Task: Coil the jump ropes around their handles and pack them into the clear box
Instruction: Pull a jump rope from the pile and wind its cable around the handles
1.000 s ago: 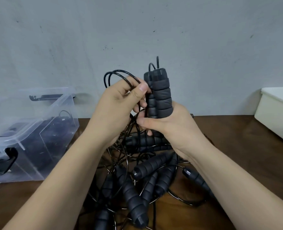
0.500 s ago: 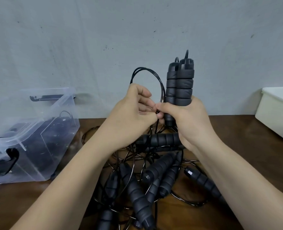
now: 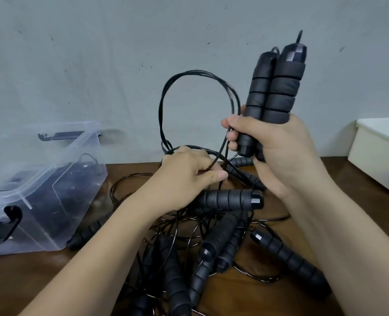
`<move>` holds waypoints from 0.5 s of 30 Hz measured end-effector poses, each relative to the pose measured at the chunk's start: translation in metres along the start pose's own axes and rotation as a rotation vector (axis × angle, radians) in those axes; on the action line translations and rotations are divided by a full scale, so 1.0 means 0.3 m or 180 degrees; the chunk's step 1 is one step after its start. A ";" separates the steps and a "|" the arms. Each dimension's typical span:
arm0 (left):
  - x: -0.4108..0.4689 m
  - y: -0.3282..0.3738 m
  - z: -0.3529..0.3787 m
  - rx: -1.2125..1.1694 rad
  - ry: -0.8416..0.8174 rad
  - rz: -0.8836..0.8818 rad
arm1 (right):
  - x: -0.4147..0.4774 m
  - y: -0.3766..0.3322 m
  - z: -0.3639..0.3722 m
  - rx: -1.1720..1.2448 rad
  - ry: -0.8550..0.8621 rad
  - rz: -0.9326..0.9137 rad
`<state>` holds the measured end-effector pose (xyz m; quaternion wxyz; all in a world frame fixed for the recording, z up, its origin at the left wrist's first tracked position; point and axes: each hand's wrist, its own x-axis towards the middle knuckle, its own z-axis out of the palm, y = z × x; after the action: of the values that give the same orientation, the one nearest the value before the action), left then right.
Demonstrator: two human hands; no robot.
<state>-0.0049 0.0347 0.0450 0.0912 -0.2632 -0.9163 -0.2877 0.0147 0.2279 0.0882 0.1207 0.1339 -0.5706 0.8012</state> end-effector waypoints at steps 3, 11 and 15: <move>0.006 -0.002 0.006 0.0028 0.0327 -0.0037 | 0.009 0.007 -0.002 -0.0110 0.0062 -0.0021; -0.013 0.046 -0.112 0.0668 0.1578 -0.0140 | 0.000 0.101 0.021 -0.0491 -0.0407 0.0667; -0.013 0.027 -0.128 -0.0996 0.1253 -0.0582 | -0.018 0.135 0.042 -0.0588 -0.0693 0.0721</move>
<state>0.0033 0.0166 0.0789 0.1995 -0.1292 -0.8453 -0.4786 0.0068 0.2027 0.0546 -0.0209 0.1431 -0.6629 0.7346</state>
